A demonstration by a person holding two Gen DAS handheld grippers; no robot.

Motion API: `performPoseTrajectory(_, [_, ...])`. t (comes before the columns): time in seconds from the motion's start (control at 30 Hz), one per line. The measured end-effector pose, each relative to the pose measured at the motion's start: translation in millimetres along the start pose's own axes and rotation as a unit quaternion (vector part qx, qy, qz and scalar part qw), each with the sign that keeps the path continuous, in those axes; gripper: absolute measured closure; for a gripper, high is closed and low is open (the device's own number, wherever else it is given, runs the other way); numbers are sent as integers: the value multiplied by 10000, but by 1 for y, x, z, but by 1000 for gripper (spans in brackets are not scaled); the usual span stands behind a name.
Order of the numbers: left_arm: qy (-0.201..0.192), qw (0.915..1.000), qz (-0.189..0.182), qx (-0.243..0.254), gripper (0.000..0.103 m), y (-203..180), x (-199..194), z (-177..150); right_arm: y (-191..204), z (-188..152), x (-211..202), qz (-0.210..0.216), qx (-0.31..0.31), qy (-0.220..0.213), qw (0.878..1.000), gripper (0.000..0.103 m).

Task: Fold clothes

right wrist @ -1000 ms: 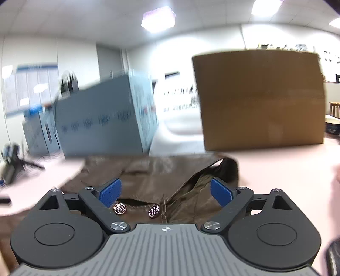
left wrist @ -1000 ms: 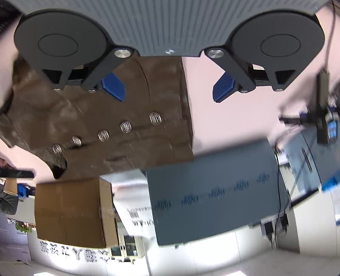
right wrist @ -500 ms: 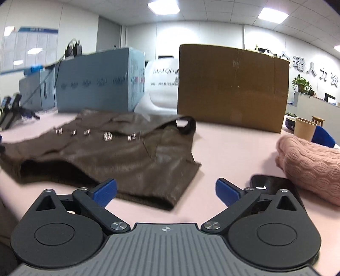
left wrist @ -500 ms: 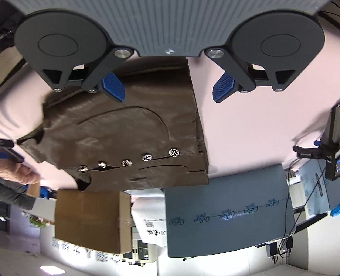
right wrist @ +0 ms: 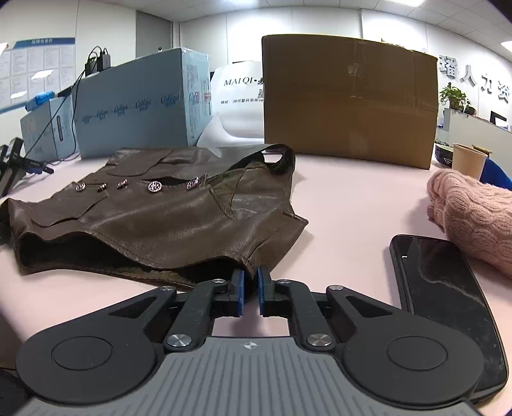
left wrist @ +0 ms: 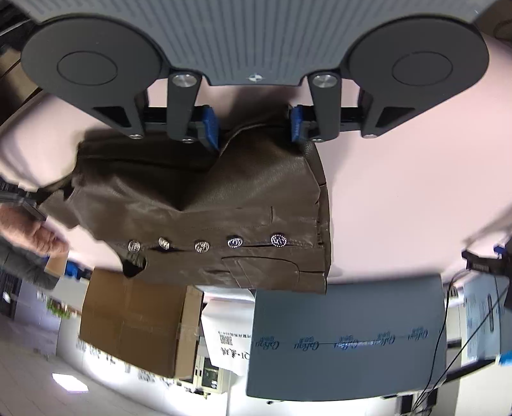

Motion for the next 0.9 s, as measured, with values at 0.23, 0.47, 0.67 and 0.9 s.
performPoseTrajectory(0.23, [-513, 9986, 91, 112, 87, -10, -38, 3, 0, 5, -35, 66, 73, -311, 9995, 98])
performPoseTrajectory(0.47, [-568, 9982, -107, -139, 87, -13, -64, 0, 2, 1, -74, 68, 210, -439, 9988, 98])
performPoseTrajectory(0.67, [-616, 9948, -464, -669, 89, 2, -52, 22, -12, 16, -70, 160, 690, -431, 9966, 98])
performPoseTrajectory(0.9, [-551, 9952, -492, -643, 89, 9, -15, 84, -23, 84, -21, 355, 708, -407, 9960, 98])
Point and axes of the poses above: each gripper's, at about its wrist camera, not at the fingertips, and x roughly the way its jaws point, y to its left, z to its top, the point moved 5 cm from there along x, roughly the way its jaws point, and after that the axes turned 5 degrees about y, right-handed, at the moved point
